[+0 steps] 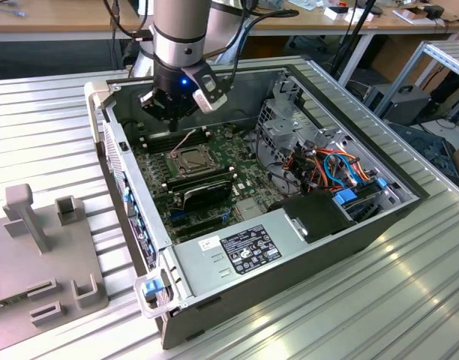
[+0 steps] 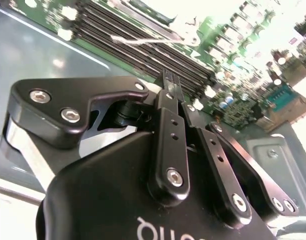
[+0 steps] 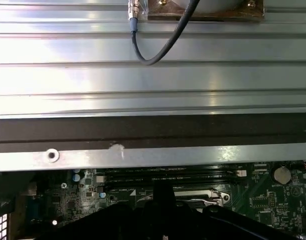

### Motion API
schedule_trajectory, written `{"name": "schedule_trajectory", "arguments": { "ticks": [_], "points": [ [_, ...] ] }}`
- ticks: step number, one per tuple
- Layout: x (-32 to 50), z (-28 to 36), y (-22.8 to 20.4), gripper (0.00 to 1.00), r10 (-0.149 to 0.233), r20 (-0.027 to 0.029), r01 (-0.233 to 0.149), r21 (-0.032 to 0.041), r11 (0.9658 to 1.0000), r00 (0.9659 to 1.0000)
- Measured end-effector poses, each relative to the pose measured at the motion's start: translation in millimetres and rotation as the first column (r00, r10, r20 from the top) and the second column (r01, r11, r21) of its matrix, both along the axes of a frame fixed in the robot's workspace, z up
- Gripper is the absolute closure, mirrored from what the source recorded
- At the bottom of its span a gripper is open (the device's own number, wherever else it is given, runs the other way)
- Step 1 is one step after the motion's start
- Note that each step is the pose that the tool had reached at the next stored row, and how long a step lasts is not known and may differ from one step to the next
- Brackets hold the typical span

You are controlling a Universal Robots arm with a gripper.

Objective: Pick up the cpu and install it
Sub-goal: 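Install the first cpu locking lever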

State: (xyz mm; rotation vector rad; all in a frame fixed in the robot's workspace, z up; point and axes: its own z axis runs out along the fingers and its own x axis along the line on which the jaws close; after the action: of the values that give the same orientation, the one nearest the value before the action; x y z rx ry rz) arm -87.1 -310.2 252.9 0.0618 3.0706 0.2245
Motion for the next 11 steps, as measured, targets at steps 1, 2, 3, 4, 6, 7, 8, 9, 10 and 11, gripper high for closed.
{"name": "schedule_trajectory", "arguments": {
  "ticks": [1,2,3,4,6,7,8,9,10,11],
  "points": [
    [3.2,0.0,-0.3,0.89,0.000,0.0000,0.000,0.0000,1.0000,1.0000],
    [6.4,0.0,-0.5,0.89,0.000,0.0000,0.000,0.0000,1.0000,1.0000],
    [7.3,0.0,-0.6,0.89,0.000,-0.0001,0.000,-0.0002,1.0000,1.0000],
    [7.4,0.0,-0.6,0.89,0.000,-0.0001,0.000,-0.0001,1.0000,1.0000],
    [7.5,0.0,-0.6,0.89,0.000,-0.0001,0.000,0.0000,1.0000,1.0000],
    [7.8,-0.1,-0.8,0.89,0.000,0.0000,0.000,0.0001,1.0000,1.0000],
    [8.0,-0.1,-1.4,0.89,0.000,0.0000,0.000,0.0000,1.0000,1.0000],
    [10.3,-1.1,-8.6,0.89,0.000,0.0000,0.000,0.0001,1.0000,1.0000],
    [11.5,-4.6,-9.9,0.89,0.004,-0.0001,-0.004,0.0075,1.0000,1.0000],
    [11.6,-5.5,-9.9,0.89,0.004,0.0002,-0.004,0.0136,0.9999,1.0000]
  ]
}}
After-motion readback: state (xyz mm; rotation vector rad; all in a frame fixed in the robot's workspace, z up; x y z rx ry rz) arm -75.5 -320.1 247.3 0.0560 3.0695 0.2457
